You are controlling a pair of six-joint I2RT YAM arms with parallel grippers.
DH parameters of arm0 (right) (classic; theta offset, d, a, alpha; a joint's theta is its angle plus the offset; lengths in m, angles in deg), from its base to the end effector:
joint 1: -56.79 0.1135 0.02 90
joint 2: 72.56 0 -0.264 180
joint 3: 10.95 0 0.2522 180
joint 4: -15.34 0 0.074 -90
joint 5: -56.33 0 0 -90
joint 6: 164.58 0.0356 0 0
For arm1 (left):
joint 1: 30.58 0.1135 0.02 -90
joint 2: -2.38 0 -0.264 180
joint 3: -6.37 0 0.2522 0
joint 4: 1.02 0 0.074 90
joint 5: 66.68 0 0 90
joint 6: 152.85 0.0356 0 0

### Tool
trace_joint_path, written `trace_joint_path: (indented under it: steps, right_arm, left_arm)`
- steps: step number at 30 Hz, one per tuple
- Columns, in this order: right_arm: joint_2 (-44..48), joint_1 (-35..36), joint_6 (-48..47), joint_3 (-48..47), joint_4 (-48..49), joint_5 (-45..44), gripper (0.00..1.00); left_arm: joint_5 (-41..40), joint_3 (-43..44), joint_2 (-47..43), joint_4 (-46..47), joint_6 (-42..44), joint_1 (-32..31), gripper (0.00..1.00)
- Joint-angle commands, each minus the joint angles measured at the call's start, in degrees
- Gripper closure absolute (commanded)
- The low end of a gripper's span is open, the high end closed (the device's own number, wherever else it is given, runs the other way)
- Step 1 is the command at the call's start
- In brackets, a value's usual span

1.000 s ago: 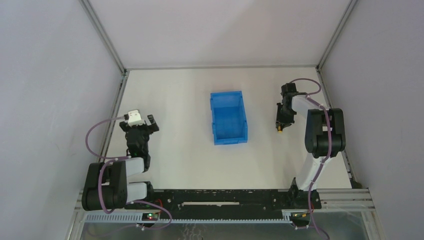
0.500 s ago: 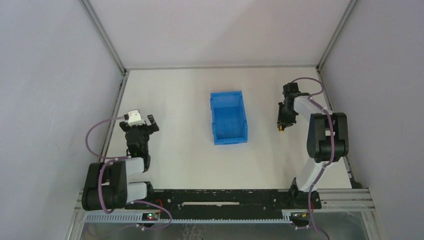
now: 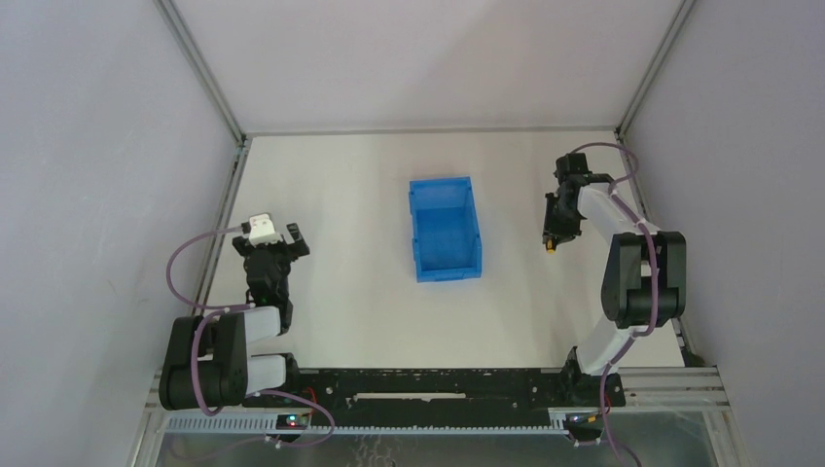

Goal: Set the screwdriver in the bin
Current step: Pick up the screwdriver from the center of the board, then place the screwdriver in the bin.

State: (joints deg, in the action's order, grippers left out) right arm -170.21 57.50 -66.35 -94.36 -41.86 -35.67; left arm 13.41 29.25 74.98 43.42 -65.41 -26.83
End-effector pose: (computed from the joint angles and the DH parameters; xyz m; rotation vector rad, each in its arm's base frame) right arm 0.3345 0.0029 0.2092 0.1927 2.8094 -0.0131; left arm 0.2119 0.0200 0.1630 -0.2222 1.6491 0.1595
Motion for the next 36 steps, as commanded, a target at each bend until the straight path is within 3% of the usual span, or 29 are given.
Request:
trace_joint_path:
  steps: [1, 18, 28, 36]
  right_arm:
    - [4.28, -0.36, 0.56, -3.49, -2.68, 0.93, 0.99]
    - [12.19, 1.84, 0.36, -5.96, -6.03, 3.60, 0.99]
    - [14.67, 10.71, 3.32, -10.05, -7.21, 2.12, 0.99]
    - [11.13, 20.68, 5.32, -18.15, -8.86, -1.02, 0.99]
  left_arm:
    - [-0.50, 1.91, -0.54, 2.10, 0.92, -0.32, 0.00]
    - [-0.51, 1.86, -0.57, 2.10, 0.98, -0.32, 0.00]
    - [-0.48, 1.88, -0.53, 2.10, 0.95, -0.32, 0.00]
    - [-0.49, 1.85, -0.53, 2.10, 0.93, -0.33, 0.00]
